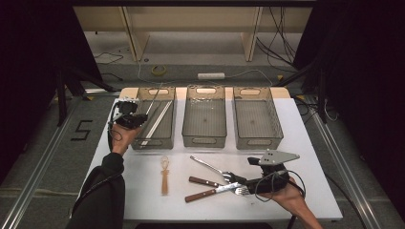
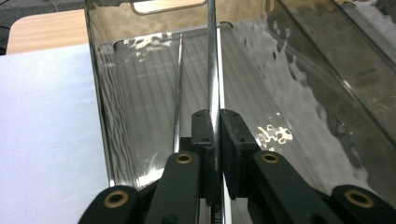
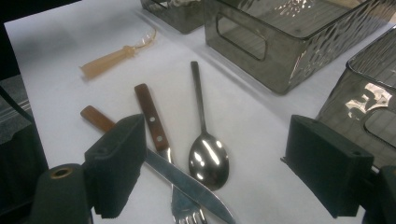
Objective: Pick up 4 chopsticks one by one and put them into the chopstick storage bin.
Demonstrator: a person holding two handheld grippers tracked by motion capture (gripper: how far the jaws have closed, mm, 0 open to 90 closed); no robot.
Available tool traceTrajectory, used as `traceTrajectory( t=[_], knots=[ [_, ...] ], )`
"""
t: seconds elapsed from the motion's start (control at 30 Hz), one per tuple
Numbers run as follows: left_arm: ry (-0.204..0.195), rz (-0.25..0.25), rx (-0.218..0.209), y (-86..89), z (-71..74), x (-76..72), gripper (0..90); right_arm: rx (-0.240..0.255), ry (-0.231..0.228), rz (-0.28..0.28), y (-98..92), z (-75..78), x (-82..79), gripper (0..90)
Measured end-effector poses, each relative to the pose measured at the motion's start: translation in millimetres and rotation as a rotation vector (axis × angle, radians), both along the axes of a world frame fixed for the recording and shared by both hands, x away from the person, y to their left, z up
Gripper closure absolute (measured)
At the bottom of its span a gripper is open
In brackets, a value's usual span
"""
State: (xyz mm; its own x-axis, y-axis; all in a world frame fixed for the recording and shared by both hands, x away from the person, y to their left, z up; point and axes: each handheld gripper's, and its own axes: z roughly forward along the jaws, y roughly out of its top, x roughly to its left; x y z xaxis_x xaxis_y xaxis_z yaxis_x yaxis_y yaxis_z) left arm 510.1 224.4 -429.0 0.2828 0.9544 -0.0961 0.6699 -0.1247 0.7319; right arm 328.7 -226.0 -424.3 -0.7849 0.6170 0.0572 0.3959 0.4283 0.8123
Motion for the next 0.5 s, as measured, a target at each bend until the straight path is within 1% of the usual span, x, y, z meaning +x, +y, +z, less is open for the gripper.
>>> traceTrajectory(
  t=[0.17, 0.2, 0.23, 0.27, 0.37, 0.4, 0.5],
  knots=[
    [0.014, 0.010, 0.003, -0.4, -2.5, 0.2, 82.6, -0.002, 0.001, 0.002, 0.7, -0.1, 0.0, 21.6],
    [0.018, 0.012, -0.001, -0.4, -2.1, 0.3, 79.3, -0.003, 0.001, 0.003, 0.7, -0.1, -0.1, 21.6],
    [0.018, 0.015, -0.004, -0.6, -1.3, -0.1, 73.2, -0.003, 0.000, 0.004, 0.7, 0.0, -0.2, 21.5],
    [0.014, 0.016, -0.009, -0.7, -0.3, -1.0, 69.2, -0.004, 0.000, 0.006, 0.5, 0.0, -0.2, 21.5],
    [0.022, 0.013, -0.028, -1.5, 3.8, -4.9, 60.6, -0.004, 0.000, 0.004, 0.0, 0.2, 0.0, 21.5],
    [0.026, 0.009, -0.027, -2.0, 5.3, -7.1, 56.9, -0.003, 0.000, 0.004, 0.0, 0.4, -0.1, 21.6],
    [0.020, 0.000, -0.036, -2.9, 11.0, -17.5, 50.0, 0.000, -0.001, 0.003, -0.1, 0.9, -0.5, 21.6]
  ],
)
